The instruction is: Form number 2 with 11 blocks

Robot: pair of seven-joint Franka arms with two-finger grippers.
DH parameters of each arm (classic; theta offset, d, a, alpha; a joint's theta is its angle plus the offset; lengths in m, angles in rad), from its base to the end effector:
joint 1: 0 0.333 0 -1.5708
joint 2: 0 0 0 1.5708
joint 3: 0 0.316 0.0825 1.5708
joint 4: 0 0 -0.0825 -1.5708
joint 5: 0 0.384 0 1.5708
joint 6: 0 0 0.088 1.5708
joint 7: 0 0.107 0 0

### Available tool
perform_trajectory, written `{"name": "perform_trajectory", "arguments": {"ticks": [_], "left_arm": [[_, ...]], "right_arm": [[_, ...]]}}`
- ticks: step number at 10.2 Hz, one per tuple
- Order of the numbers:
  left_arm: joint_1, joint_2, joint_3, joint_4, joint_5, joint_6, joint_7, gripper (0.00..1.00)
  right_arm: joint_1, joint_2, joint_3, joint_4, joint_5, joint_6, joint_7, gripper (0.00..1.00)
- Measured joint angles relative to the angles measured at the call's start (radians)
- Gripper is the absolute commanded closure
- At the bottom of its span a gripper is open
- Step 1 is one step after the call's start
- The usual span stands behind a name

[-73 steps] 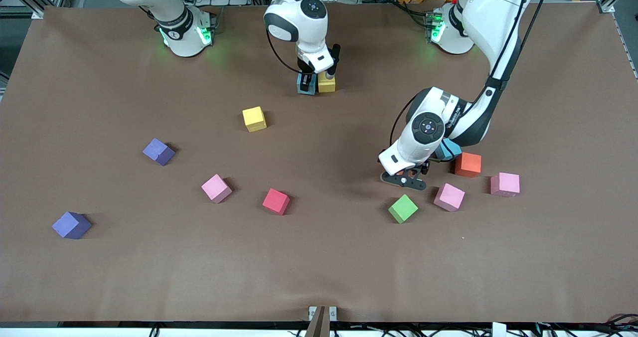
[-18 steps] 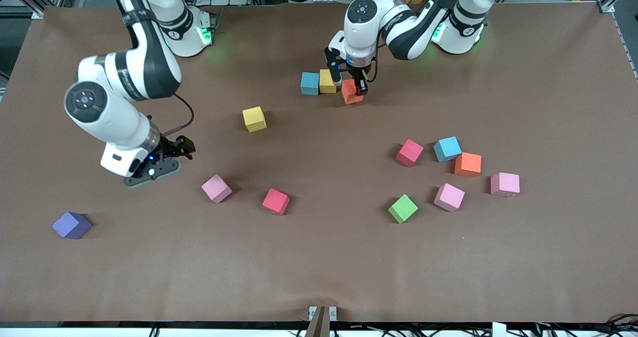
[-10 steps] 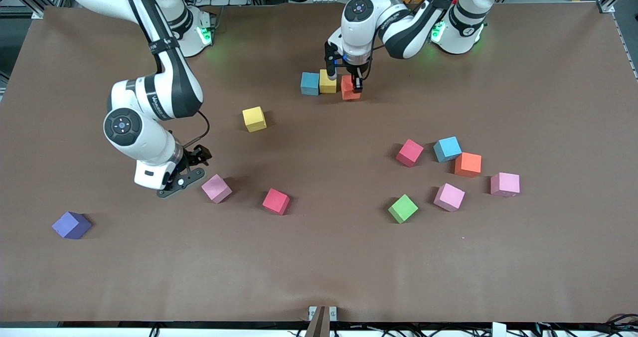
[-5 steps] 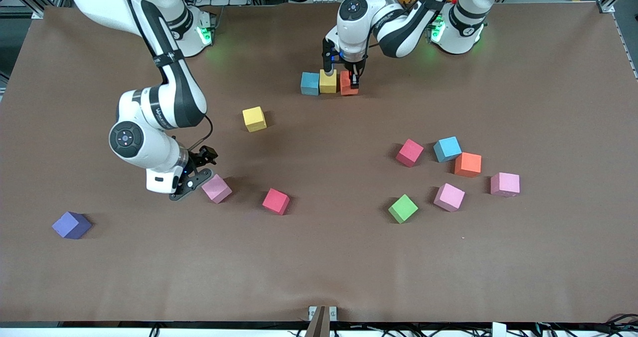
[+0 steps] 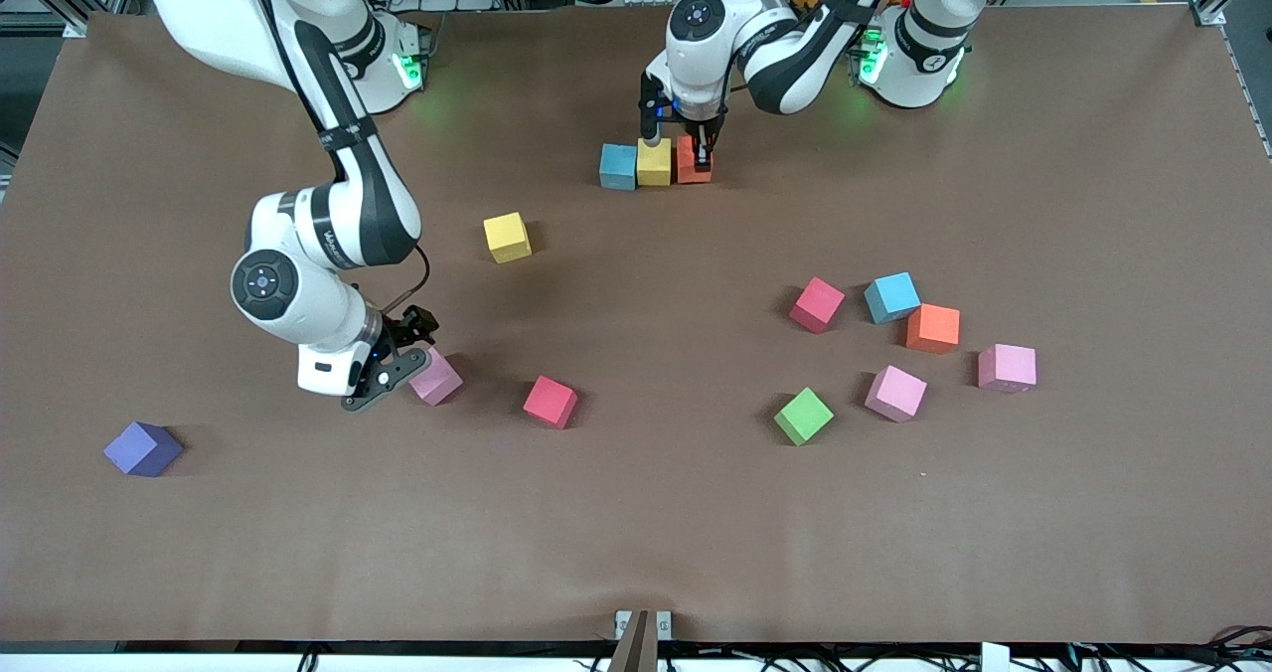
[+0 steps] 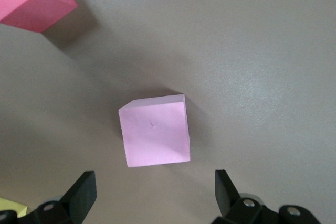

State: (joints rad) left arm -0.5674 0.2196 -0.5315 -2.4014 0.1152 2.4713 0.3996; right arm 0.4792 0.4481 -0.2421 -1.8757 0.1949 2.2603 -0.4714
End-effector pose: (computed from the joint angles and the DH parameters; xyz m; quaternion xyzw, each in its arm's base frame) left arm 0.2150 -0.4364 0.2274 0.6993 -0.7122 -0.0614 0.0015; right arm 0.6090 0.1612 0.2746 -0.9547 -0.2960 0.0201 0.0239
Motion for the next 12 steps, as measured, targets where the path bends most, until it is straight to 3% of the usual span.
{"name": "perform_trajectory", "arguments": {"ticks": [12], "left_arm": [[-0.008, 0.011, 0.0, 0.001, 0.007, 0.016, 0.0, 1.0]], "right_arm": [[0.006, 0.086, -0.002, 0.072, 0.0, 0.005, 0.01, 0.0]]}}
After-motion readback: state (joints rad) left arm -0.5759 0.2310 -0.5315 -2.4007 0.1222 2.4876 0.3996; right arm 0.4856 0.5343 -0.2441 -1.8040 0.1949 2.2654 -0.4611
